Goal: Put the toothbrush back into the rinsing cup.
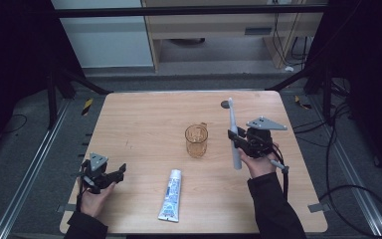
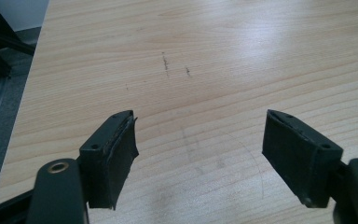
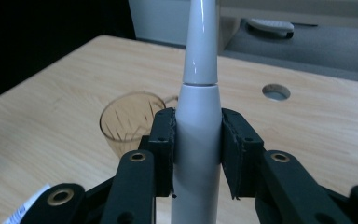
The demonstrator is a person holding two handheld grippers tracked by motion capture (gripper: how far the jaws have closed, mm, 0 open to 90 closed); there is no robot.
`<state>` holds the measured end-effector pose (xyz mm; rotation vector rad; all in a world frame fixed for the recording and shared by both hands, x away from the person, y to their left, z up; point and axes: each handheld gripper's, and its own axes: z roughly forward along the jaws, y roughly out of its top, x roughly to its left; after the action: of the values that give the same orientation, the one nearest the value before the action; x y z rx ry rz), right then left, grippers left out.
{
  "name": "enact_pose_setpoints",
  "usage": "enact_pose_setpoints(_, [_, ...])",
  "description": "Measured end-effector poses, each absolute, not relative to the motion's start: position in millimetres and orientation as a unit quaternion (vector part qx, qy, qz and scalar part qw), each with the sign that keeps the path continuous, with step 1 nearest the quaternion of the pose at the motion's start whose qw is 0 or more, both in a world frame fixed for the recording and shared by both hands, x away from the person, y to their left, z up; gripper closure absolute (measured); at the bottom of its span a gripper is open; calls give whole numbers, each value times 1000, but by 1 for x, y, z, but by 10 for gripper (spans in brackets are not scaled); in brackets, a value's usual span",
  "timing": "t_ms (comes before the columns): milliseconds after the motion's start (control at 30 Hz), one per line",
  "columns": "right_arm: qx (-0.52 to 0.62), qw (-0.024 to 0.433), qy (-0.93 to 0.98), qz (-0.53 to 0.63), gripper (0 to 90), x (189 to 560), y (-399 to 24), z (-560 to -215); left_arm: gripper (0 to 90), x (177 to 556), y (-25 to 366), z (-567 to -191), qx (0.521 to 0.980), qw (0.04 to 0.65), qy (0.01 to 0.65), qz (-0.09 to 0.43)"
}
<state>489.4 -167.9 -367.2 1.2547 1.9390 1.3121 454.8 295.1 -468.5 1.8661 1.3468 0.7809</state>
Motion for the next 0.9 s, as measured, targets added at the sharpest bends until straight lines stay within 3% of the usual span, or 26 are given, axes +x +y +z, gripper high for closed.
enact_pose_setpoints(533, [451,282,634,562,675,513,-148,-345,371,453,297,-467,716,347,514,321])
enact_pose_setpoints(900, [444,307,607,584,675,526,-129,-339,385,452,300,-466,710,343,523,325])
